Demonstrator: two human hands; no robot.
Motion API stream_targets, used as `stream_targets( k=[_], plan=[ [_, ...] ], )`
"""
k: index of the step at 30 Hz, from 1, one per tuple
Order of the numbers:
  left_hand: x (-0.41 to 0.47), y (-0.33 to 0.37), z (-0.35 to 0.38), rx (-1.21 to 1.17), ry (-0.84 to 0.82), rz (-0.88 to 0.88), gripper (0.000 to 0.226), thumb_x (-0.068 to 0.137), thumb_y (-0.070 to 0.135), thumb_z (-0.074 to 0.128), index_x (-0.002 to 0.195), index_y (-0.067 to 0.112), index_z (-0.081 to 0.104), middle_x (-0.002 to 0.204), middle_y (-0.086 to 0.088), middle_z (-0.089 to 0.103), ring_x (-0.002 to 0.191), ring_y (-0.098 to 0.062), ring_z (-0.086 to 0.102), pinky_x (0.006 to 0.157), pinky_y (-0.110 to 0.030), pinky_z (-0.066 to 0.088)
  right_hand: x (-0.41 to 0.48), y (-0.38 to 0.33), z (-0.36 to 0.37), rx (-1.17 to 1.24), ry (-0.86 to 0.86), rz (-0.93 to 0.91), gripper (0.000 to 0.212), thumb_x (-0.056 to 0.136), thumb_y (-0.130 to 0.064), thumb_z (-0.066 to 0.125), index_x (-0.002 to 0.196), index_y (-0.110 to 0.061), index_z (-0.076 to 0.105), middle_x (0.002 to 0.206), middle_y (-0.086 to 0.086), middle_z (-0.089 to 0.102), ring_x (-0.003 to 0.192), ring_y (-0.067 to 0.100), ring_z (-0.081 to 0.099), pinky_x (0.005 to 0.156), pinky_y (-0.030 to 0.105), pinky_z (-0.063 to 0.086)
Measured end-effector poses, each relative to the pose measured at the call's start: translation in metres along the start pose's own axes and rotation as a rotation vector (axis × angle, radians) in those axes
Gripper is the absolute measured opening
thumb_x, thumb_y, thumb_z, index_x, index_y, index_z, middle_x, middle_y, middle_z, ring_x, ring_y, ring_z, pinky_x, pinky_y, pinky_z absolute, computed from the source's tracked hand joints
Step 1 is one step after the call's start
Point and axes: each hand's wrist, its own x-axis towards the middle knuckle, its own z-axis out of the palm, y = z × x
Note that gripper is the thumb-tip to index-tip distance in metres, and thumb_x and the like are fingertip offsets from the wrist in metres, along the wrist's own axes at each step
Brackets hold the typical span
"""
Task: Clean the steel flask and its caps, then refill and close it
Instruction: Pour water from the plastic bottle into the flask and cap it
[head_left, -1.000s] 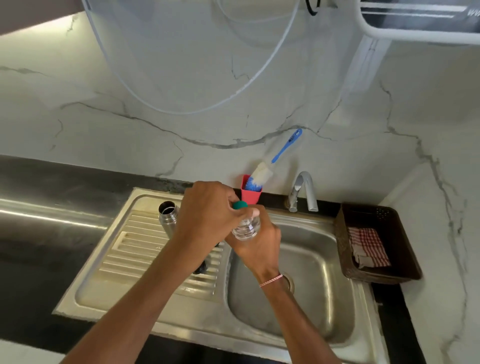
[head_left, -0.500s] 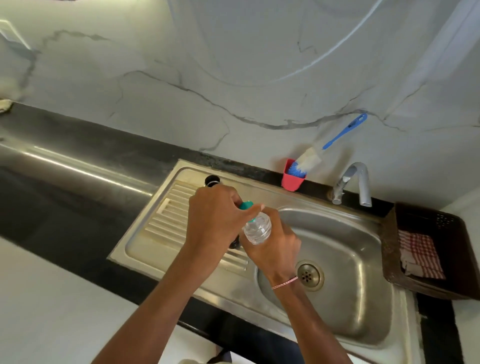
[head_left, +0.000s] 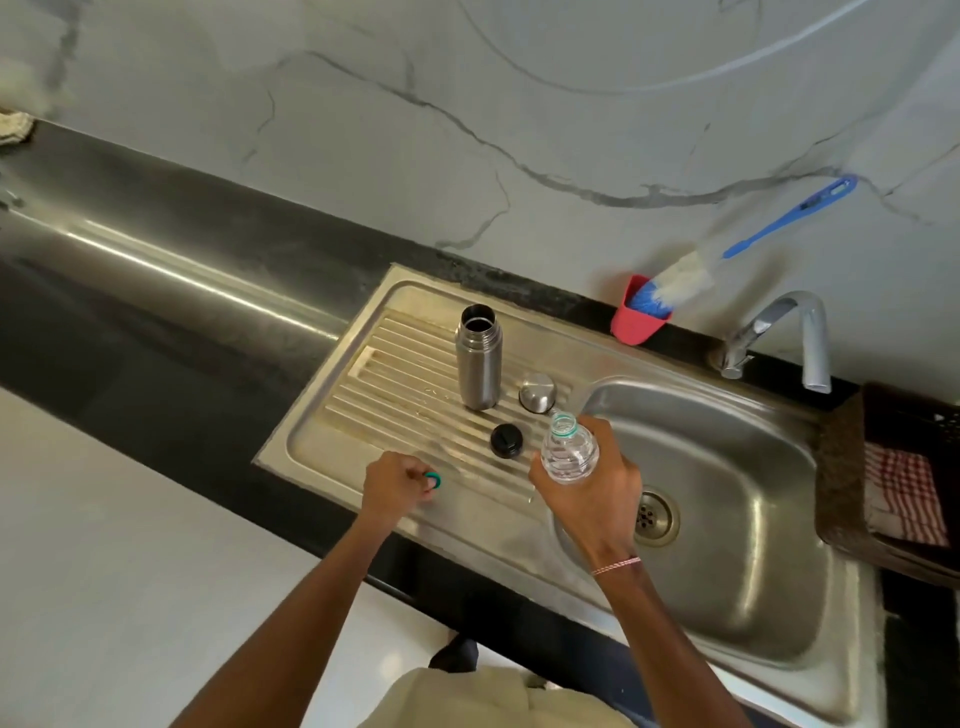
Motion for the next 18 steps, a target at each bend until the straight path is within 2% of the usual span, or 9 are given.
stream_targets(
  k=[2,5,7,9,12,14,15,17,18],
  plan=[
    [0.01,-0.017,0.007,0.179,-0.004,0.029,0.024,0.078,0.008,0.089,0.1,0.01,0.08,0.097,-0.009,0.079,0.091,-0.023,0.076,0.092,-0.04,0.062,-0.001,0.001,0.001,0.0,-0.012,0.026,0.053,0.068,-0.036,0.087,0.107,-0.038,0.052,0.077,-0.015,0.067,0.066,0.01,0.067,0.062,0.03,0.057],
    [0.016,-0.027,0.013,0.156,0.043,0.012,0.022,0.078,0.008,0.089,0.09,0.019,0.074,0.089,-0.006,0.077,0.082,-0.022,0.076,0.086,-0.043,0.063,-0.003,0.002,0.005,-0.009,-0.037,0.043,0.053,0.068,-0.037,0.087,0.107,-0.04,0.051,0.077,-0.017,0.066,0.067,0.007,0.067,0.064,0.023,0.053],
    [0.016,-0.027,0.015,0.189,0.062,0.062,0.014,0.083,0.009,0.085,0.089,0.016,0.074,0.087,-0.005,0.077,0.08,-0.02,0.075,0.088,-0.042,0.062,-0.003,0.001,0.008,0.006,-0.051,0.048,0.055,0.068,-0.035,0.089,0.109,-0.038,0.051,0.079,-0.017,0.067,0.068,0.006,0.067,0.064,0.021,0.053],
    [0.016,-0.025,0.013,0.225,0.064,0.086,0.008,0.088,0.013,0.081,0.094,0.012,0.077,0.094,-0.006,0.077,0.088,-0.021,0.075,0.091,-0.037,0.06,-0.002,0.0,0.01,0.016,-0.064,0.055,0.056,0.067,-0.034,0.09,0.109,-0.037,0.053,0.08,-0.017,0.067,0.07,0.005,0.068,0.066,0.025,0.057],
    [0.016,-0.013,0.004,0.3,0.163,0.169,0.014,0.096,0.015,0.072,0.109,0.012,0.076,0.113,-0.005,0.071,0.103,-0.022,0.069,0.091,-0.023,0.048,-0.001,-0.005,0.012,0.031,-0.07,0.061,0.06,0.067,-0.034,0.09,0.107,-0.046,0.048,0.079,-0.023,0.065,0.072,0.004,0.069,0.068,0.03,0.06],
    [0.017,0.006,-0.005,0.182,0.256,0.298,0.012,0.098,0.009,0.067,0.106,0.014,0.075,0.105,-0.002,0.072,0.095,-0.019,0.07,0.092,-0.027,0.053,0.0,-0.008,0.011,0.041,-0.061,0.063,0.06,0.067,-0.034,0.09,0.106,-0.046,0.048,0.08,-0.025,0.065,0.072,0.004,0.069,0.067,0.031,0.06],
    [0.018,0.018,-0.01,0.072,0.28,0.35,0.012,0.1,0.01,0.063,0.106,0.013,0.074,0.097,-0.001,0.074,0.089,-0.017,0.071,0.09,-0.035,0.059,0.001,-0.01,0.011,0.045,-0.055,0.061,0.058,0.067,-0.034,0.09,0.106,-0.045,0.048,0.08,-0.025,0.065,0.072,0.003,0.069,0.067,0.031,0.06],
    [0.025,0.046,-0.017,-0.14,0.236,0.383,0.034,0.104,0.035,0.051,0.124,0.012,0.067,0.094,-0.002,0.075,0.085,-0.02,0.072,0.086,-0.046,0.061,0.001,-0.011,0.009,0.049,-0.039,0.055,0.057,0.067,-0.035,0.09,0.106,-0.044,0.049,0.08,-0.023,0.066,0.071,0.002,0.069,0.066,0.03,0.06],
    [0.03,0.06,-0.018,-0.172,0.207,0.396,0.052,0.103,0.052,0.045,0.138,0.015,0.058,0.105,-0.002,0.075,0.093,-0.022,0.072,0.09,-0.045,0.06,0.001,-0.012,0.007,0.049,-0.029,0.05,0.058,0.067,-0.035,0.09,0.106,-0.046,0.049,0.08,-0.024,0.066,0.071,0.002,0.069,0.066,0.027,0.06]
  ],
)
